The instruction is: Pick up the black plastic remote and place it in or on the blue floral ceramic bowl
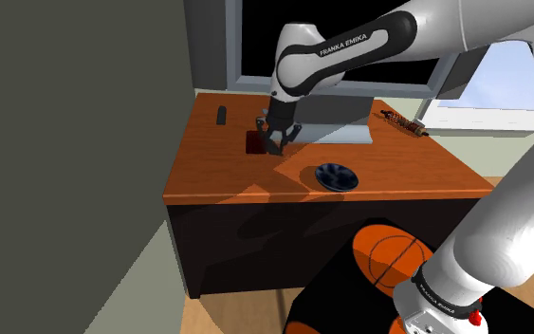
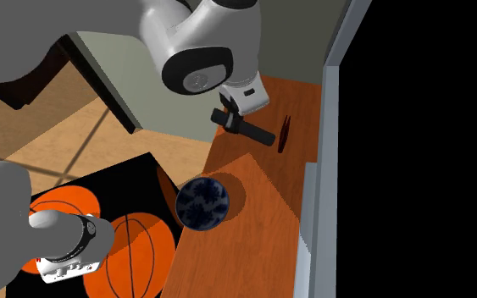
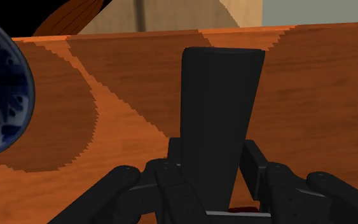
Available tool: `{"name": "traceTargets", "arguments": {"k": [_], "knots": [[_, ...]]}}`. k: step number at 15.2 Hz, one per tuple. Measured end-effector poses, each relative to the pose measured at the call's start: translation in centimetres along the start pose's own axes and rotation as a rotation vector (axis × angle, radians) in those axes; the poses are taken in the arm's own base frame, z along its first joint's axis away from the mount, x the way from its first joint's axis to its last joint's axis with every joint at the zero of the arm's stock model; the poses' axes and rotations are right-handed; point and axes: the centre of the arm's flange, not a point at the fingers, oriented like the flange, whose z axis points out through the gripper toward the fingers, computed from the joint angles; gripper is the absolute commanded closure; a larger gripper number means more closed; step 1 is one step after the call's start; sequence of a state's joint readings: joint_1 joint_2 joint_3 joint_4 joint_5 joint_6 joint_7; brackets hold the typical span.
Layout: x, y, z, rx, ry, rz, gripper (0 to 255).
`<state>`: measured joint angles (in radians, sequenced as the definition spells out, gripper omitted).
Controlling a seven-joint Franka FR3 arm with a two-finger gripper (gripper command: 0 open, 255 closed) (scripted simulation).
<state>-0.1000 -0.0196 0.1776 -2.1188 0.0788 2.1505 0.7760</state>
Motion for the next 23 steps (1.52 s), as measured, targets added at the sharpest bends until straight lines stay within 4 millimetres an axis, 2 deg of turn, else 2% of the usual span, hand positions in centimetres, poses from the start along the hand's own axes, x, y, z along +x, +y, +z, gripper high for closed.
{"name": "traceTargets", "arguments": {"k": [16, 18, 23], "knots": [[-4.6, 20.7, -0.9, 0.0, 0.0, 0.002, 255], [-4.7, 22.1, -0.5, 0.0, 0.0, 0.001, 255], [-4.7, 22.6, 2.2, 0.0, 0.0, 0.0, 255]]}}
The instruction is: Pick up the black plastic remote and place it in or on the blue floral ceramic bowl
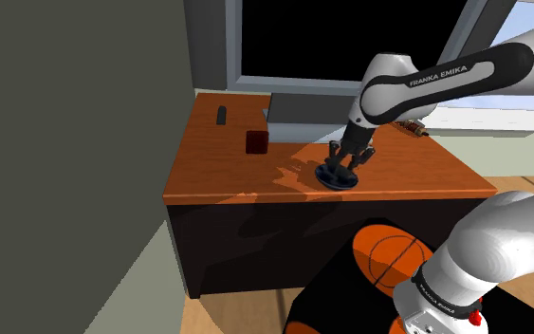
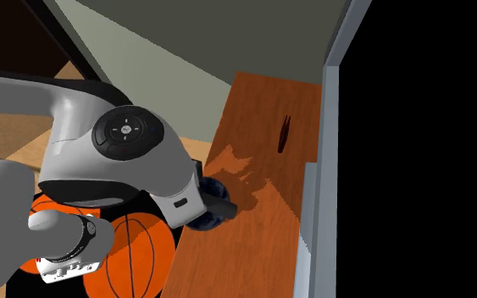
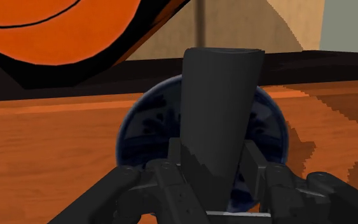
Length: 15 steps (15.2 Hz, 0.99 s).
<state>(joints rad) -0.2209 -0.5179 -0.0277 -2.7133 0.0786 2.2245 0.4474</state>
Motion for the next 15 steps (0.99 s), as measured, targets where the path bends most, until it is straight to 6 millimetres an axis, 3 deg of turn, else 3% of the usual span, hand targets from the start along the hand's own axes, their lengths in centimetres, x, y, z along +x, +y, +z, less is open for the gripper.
{"name": "traceTargets", "arguments": {"k": [5, 11, 12, 15], "knots": [[-0.1, 0.2, 2.3, 0.0, 0.001, 0.0, 255], [-0.1, 0.3, 2.8, 0.001, 0.001, -0.001, 255], [-0.1, 0.3, 2.8, 0.0, 0.001, -0.001, 0], [-0.1, 0.3, 2.8, 0.0, 0.0, 0.0, 0]]}}
